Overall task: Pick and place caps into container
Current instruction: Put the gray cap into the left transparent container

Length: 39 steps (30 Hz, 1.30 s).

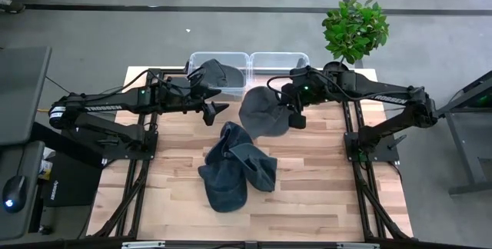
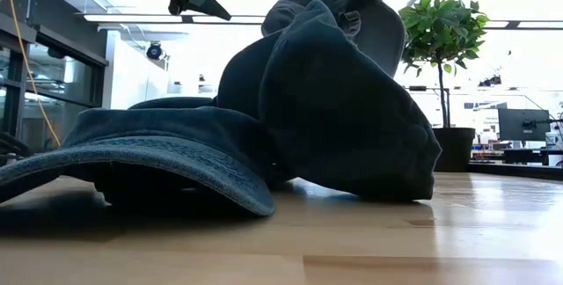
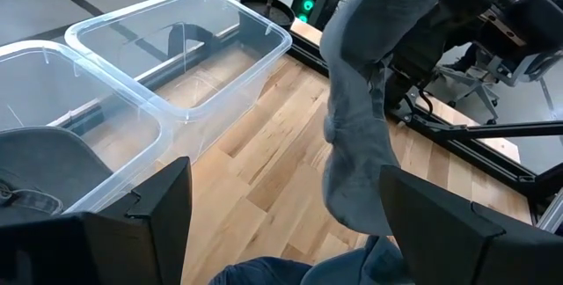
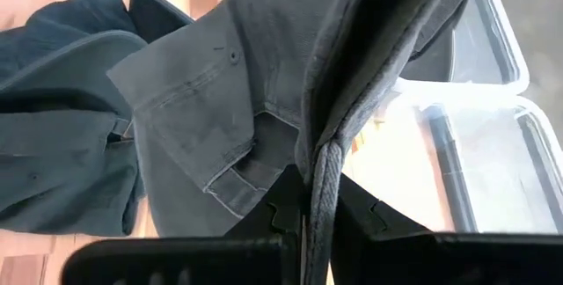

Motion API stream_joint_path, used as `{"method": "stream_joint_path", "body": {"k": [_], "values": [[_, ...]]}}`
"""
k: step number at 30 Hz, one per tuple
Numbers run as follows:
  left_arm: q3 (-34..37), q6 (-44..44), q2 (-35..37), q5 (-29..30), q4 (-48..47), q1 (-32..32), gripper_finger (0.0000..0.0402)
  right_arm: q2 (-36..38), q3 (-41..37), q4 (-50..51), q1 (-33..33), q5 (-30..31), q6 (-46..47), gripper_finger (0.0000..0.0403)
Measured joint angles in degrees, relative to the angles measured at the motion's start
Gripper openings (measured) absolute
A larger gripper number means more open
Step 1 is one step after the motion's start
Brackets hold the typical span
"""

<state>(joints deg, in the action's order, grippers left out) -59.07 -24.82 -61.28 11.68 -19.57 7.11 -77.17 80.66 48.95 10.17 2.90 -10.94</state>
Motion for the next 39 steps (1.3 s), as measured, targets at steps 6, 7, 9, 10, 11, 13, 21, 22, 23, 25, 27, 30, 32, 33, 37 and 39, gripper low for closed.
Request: {"method": "stream_joint_path", "body": {"k": [6, 7, 9, 10, 11, 13, 21, 22, 23, 25, 27, 30, 32, 33, 37, 39], "values": [[0.00, 0.02, 0.00, 0.00, 0.00, 0.00, 0.0293, 0.00, -0.02, -0.82, 0.48, -0.53, 0.20, 0.0019], [0.00, 0.02, 0.00, 0.00, 0.00, 0.00, 0.0293, 0.00, -0.02, -1.20, 0.79, -1.12, 0.19, 0.0019], [0.00, 0.12, -0.20, 0.00, 0.06, 0.00, 0.0293, -0.38, -0.02, -2.65, 1.27, -2.52, 0.16, 0.0019], [0.00, 0.33, -0.48, 0.00, 0.20, 0.00, 0.0293, -0.47, -0.02, -3.42, 1.53, -3.32, 0.13, 0.0019], [0.00, 0.37, -0.72, -0.01, 0.23, 0.00, 0.0293, -0.67, -0.02, -4.07, 1.67, -3.67, 0.08, 0.0019], [0.00, 0.40, -0.85, -0.13, 0.13, 0.00, 0.0293, -1.28, -0.02, -5.03, 1.87, -4.70, -0.15, 0.0019], [-0.04, 0.55, -2.80, -0.48, 3.59, 0.02, 0.0293, -3.69, -0.04, -6.77, 1.86, -5.97, -1.41, 0.0019], [-0.04, 0.55, -2.75, -0.54, 3.76, 0.02, 0.0293, -4.00, -0.04, -7.24, 1.86, -6.10, -1.59, 0.0019], [-0.04, 0.55, -2.77, -0.55, 3.70, 0.02, 0.0293, -4.24, -0.04, -7.80, 1.86, -6.15, -1.75, 0.0019], [-0.04, 0.55, -3.87, -0.59, 3.97, 0.02, 0.0293, -4.59, -0.04, -9.25, 1.86, -6.20, -2.08, 0.0019], [-0.03, 0.52, -4.87, -1.11, 4.00, 0.02, 0.0293, -4.78, -0.04, -10.37, 1.86, -6.23, -2.21, 0.0019], [-0.12, 0.52, -5.90, -2.17, 6.59, 0.00, 0.0293, -5.25, -0.04, -12.51, 1.86, -6.32, -2.58, 0.0019], [-0.09, 0.50, -6.87, -2.98, 7.48, 0.00, 0.0293, -5.77, -0.04, -13.03, 1.86, -6.45, -2.64, 0.0019], [-0.01, 0.50, -7.56, -3.75, 8.46, 0.02, 0.0293, -6.01, -0.04, -13.50, 1.86, -6.72, -2.64, 0.0019], [0.00, 0.26, -9.67, -5.99, 11.65, 0.02, 0.0293, -6.92, -0.04, -14.51, 1.86, -7.24, -2.63, 0.0019], [-0.02, -0.17, -10.63, -7.22, 13.18, 0.00, 0.0293, -6.99, -0.04, -15.01, 1.86, -7.28, -2.62, 0.0019]]}}
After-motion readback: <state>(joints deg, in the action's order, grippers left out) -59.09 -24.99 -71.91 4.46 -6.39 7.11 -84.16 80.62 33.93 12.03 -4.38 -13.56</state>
